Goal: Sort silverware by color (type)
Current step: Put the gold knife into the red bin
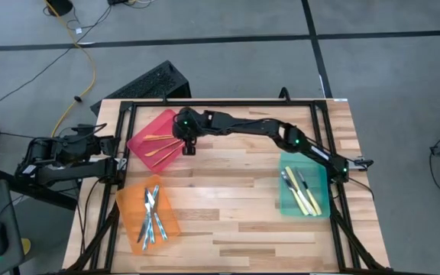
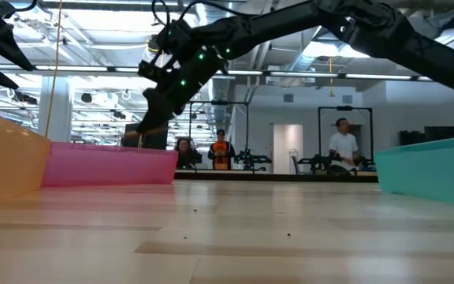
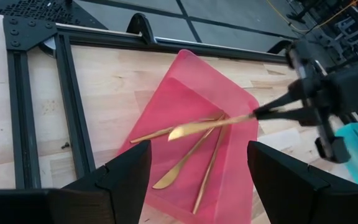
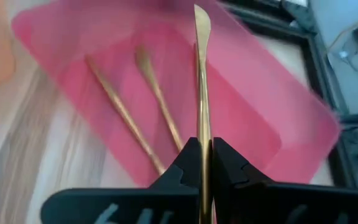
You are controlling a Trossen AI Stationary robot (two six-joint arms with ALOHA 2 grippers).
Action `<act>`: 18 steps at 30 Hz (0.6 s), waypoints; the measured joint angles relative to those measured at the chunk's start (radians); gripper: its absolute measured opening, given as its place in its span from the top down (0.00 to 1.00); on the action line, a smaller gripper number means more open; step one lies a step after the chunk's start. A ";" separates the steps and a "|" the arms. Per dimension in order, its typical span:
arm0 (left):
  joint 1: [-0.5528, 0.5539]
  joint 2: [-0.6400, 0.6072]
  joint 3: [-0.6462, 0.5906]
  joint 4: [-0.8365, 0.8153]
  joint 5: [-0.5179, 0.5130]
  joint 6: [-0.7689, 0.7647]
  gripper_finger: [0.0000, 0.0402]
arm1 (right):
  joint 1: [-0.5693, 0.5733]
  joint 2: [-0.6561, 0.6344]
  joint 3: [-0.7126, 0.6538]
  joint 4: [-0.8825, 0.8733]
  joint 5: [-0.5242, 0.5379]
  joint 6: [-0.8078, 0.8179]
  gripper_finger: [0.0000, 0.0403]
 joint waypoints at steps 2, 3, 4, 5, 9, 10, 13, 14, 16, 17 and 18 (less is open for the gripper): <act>0.000 0.000 0.000 0.000 -0.001 0.000 0.39 | -0.007 0.012 -0.003 -0.013 -0.016 0.020 0.95; 0.000 0.000 0.000 0.000 0.000 0.000 0.39 | -0.009 0.025 -0.003 -0.002 -0.022 0.022 0.94; 0.000 0.000 0.000 0.000 0.000 0.000 0.39 | -0.010 0.035 -0.003 0.004 -0.025 0.025 0.93; 0.000 0.000 0.000 0.000 0.000 0.000 0.39 | -0.011 0.040 -0.003 -0.001 -0.025 0.035 0.92; 0.000 0.000 0.000 0.000 0.000 0.000 0.39 | -0.017 0.043 -0.004 0.001 -0.026 0.048 0.91; 0.000 0.000 0.000 0.000 -0.001 0.000 0.39 | -0.017 0.042 -0.003 0.005 -0.026 0.048 0.91; 0.000 0.000 0.000 0.000 0.000 0.000 0.39 | -0.017 0.041 -0.003 0.014 -0.026 0.048 0.90; 0.000 0.000 0.000 0.000 0.000 0.000 0.39 | -0.017 0.042 -0.003 0.021 -0.026 0.048 0.90; 0.000 0.000 0.000 0.000 0.000 0.000 0.39 | -0.017 0.042 -0.003 0.041 -0.026 0.049 0.89; 0.000 0.000 0.000 0.000 0.000 0.000 0.39 | -0.017 0.041 -0.003 0.051 -0.026 0.051 0.89; 0.000 0.000 0.000 0.000 0.000 0.000 0.39 | -0.017 0.041 -0.003 0.056 -0.026 0.051 0.88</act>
